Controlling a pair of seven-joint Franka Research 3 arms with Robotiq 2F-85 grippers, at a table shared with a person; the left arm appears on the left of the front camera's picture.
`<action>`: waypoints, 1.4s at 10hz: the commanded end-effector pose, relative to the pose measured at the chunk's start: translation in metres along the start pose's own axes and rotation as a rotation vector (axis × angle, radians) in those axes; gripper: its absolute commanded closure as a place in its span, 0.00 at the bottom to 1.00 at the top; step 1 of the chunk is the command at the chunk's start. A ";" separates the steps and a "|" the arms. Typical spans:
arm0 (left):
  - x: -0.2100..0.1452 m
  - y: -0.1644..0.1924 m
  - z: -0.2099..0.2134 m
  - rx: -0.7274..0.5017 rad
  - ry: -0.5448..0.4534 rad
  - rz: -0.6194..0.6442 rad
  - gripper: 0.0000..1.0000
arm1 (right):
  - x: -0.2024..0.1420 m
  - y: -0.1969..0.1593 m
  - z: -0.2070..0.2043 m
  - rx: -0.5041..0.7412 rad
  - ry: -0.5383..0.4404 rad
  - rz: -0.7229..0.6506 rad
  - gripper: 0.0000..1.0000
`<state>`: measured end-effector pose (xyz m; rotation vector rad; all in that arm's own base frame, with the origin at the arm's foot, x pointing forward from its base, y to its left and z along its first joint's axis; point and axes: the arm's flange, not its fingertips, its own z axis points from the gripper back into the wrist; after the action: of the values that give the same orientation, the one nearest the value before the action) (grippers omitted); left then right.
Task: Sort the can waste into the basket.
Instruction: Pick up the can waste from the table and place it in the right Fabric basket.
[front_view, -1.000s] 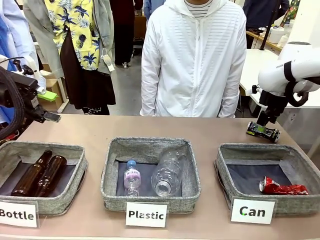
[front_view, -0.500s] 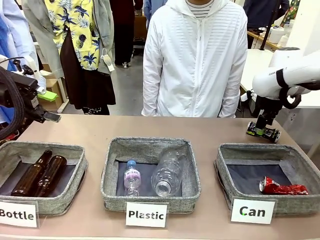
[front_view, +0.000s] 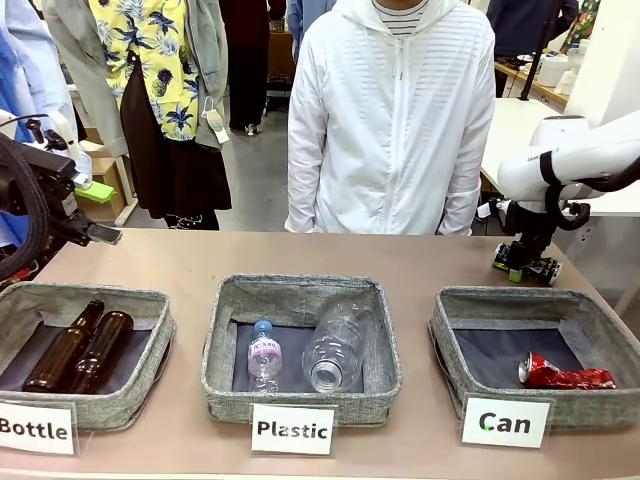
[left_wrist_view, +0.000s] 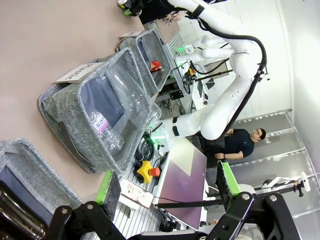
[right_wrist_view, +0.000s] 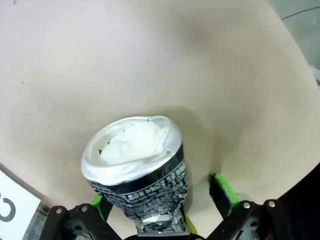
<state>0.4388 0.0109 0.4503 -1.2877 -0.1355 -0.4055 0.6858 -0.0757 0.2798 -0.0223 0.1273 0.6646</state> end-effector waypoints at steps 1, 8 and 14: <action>-0.002 -0.002 0.000 0.012 0.006 0.000 0.00 | 0.012 -0.015 -0.002 0.085 -0.018 0.029 0.00; -0.002 -0.002 0.000 0.012 0.006 0.000 0.00 | 0.009 -0.010 -0.001 0.113 0.032 0.056 1.00; -0.002 -0.002 0.000 0.012 0.006 0.000 0.00 | -0.033 0.039 0.072 0.096 -0.035 -0.031 1.00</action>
<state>0.4388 0.0109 0.4503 -1.2877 -0.1356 -0.4055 0.6773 -0.0678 0.3348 0.0751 0.1510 0.6765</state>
